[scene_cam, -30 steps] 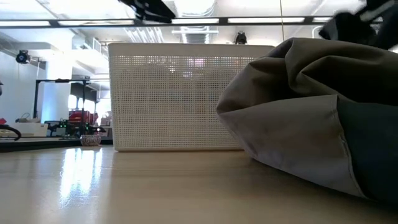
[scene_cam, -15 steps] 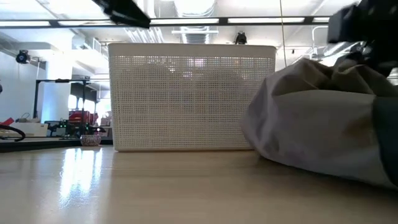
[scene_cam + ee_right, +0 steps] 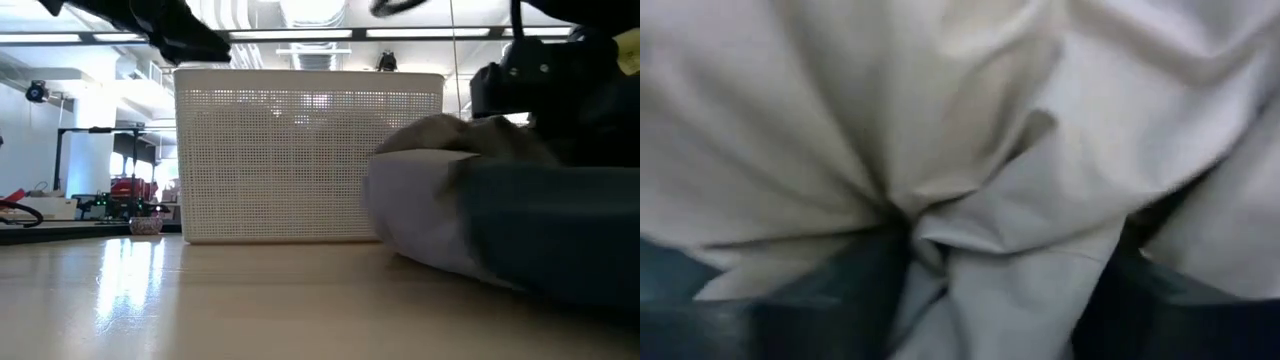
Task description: Sort clothes
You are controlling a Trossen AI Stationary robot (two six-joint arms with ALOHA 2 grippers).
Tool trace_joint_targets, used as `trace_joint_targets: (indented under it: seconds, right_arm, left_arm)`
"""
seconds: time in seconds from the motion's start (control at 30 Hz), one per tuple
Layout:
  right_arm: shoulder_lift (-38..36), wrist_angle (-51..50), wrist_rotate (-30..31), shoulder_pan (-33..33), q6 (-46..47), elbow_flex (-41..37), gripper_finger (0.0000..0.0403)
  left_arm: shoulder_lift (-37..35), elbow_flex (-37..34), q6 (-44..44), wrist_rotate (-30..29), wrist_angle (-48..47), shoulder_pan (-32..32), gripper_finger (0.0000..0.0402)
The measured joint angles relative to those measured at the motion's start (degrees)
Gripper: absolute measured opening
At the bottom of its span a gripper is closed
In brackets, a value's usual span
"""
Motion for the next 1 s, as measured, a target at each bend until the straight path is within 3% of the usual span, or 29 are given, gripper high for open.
trace_joint_targets:
  seconds: [0.13,0.2,0.5,0.77,1.0]
  right_arm:
    - [-0.45,1.9,-2.2,-0.39,-1.72,-0.21,0.0061]
    - [-0.51,2.84,-3.11,-0.48,-2.46,-0.31,0.002]
    - [-0.48,-1.35,-5.3,0.1,-6.88,10.03,0.0001]
    - [-0.65,-15.87,1.47,0.38,-14.51,28.56,0.0]
    - [-0.68,-29.9,11.66,0.16,-19.09,44.65,0.0]
  left_arm:
    - [-1.93,0.09,0.01,0.03,1.98,-1.99,0.0206]
    - [-2.94,0.1,0.47,0.09,2.98,-3.41,0.0199]
    - [-7.51,-3.34,2.71,-0.5,10.49,-9.0,0.0177]
    - [-11.02,-9.06,2.19,-0.83,16.51,-9.38,0.0164]
    - [-13.3,-13.62,2.17,-0.81,22.62,-9.38,0.016]
